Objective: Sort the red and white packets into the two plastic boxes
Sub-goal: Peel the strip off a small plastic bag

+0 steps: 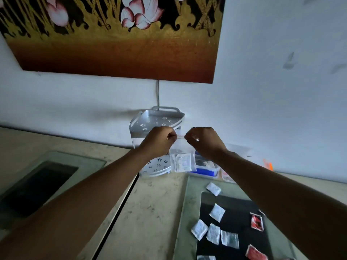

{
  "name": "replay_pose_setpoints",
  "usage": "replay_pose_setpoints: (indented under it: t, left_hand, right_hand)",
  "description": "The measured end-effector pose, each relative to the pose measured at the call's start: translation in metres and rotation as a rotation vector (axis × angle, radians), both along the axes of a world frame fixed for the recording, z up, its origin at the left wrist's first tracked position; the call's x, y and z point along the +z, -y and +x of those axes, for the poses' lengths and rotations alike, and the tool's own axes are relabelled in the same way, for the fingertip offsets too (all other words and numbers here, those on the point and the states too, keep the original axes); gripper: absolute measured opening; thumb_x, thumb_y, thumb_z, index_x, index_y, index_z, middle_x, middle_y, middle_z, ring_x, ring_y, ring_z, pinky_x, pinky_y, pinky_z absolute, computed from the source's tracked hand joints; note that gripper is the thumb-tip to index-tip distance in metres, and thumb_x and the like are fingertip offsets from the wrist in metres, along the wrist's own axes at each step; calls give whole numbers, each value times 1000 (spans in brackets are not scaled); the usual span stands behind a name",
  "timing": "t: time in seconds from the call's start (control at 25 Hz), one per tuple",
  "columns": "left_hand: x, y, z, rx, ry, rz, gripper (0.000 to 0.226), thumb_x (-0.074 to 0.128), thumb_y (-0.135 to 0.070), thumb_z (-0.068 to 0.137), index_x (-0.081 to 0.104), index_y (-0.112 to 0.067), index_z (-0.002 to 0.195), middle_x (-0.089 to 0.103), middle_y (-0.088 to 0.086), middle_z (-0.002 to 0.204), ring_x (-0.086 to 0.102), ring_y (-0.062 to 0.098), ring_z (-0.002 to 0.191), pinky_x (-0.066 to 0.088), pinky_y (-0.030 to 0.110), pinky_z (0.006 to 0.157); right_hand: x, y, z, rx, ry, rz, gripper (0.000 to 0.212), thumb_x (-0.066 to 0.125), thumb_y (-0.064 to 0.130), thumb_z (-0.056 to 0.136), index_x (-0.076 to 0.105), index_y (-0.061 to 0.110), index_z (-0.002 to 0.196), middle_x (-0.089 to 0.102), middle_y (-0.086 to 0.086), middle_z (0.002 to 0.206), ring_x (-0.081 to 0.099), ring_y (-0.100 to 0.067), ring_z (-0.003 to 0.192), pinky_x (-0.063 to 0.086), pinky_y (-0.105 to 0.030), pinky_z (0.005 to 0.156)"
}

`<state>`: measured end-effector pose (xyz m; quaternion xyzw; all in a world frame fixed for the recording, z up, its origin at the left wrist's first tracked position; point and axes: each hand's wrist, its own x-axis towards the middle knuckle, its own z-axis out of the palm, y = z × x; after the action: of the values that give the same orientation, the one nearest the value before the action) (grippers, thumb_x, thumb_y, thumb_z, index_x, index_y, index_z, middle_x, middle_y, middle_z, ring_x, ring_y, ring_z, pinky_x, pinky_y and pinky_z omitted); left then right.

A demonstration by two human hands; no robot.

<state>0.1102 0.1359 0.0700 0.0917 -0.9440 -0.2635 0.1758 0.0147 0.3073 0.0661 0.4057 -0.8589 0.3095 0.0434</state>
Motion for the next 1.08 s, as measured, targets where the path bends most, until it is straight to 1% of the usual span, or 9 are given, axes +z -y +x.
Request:
replay_pose_setpoints:
  t: [0.12, 0.24, 0.32, 0.52, 0.64, 0.76, 0.88, 0.96, 1.08]
  left_hand:
    - [-33, -48, 18, -96, 63, 24, 13, 61, -20, 92, 72, -14, 89, 71, -2, 85, 65, 15, 77, 51, 28, 70]
    - [-86, -109, 47, -164, 149, 153, 11, 64, -17, 89, 74, -14, 91, 72, -3, 85, 66, 11, 79, 48, 22, 71]
    - [-127, -148, 68, -201, 237, 215, 11, 66, -14, 88, 76, -13, 92, 73, -2, 86, 67, 12, 81, 48, 18, 72]
    - [-192, -214, 106, -337, 385, 250, 11, 68, -14, 85, 77, -12, 90, 76, 6, 89, 67, 17, 81, 52, 31, 74]
    - [-212, -239, 118, -370, 443, 297, 10, 70, -13, 83, 77, -13, 88, 75, 4, 91, 66, 14, 82, 52, 31, 77]
    - [-233, -255, 133, -255, 391, 351, 15, 74, -16, 77, 74, -17, 92, 69, 2, 94, 64, 15, 86, 52, 31, 81]
    - [-250, -267, 160, 36, 258, 482, 24, 78, -21, 75, 66, -17, 96, 65, 1, 95, 62, 14, 84, 48, 19, 75]
    - [-258, -278, 179, 154, 278, 655, 14, 77, -26, 79, 68, -20, 87, 70, -2, 86, 67, 16, 79, 53, 25, 74]
    - [-266, -295, 195, 127, 391, 884, 12, 75, -36, 83, 72, -25, 78, 76, 1, 76, 73, 22, 75, 62, 40, 75]
  right_hand:
    - [-40, -60, 33, -51, 35, 17, 21, 60, 29, 93, 74, 15, 85, 77, -3, 89, 68, -23, 85, 49, -33, 68]
    - [-98, -127, 80, -70, 99, 39, 17, 62, 27, 92, 73, 17, 82, 76, -2, 85, 69, -22, 77, 51, -33, 66]
    - [-137, -168, 110, -112, 157, 86, 18, 61, 28, 91, 70, 19, 79, 72, 0, 79, 66, -22, 71, 47, -33, 62]
    - [-203, -237, 172, -190, 283, 62, 11, 66, 21, 88, 75, 16, 86, 73, 0, 84, 67, -18, 71, 52, -34, 63]
    - [-222, -258, 202, -284, 378, 55, 9, 68, 19, 87, 77, 17, 85, 75, 3, 81, 67, -13, 70, 53, -33, 64]
    - [-238, -270, 219, -455, 486, -36, 6, 72, 24, 86, 77, 21, 85, 73, 10, 74, 66, -5, 66, 53, -28, 61]
    - [-245, -275, 228, -616, 613, -131, 6, 74, 24, 86, 77, 22, 80, 73, 10, 71, 67, -5, 66, 50, -17, 59]
    - [-249, -278, 235, -662, 689, -158, 8, 74, 23, 86, 76, 19, 79, 73, 7, 71, 67, -6, 66, 45, -9, 55]
    - [-256, -277, 247, -662, 756, -178, 8, 77, 22, 85, 75, 16, 80, 72, 5, 73, 68, -9, 68, 53, -20, 60]
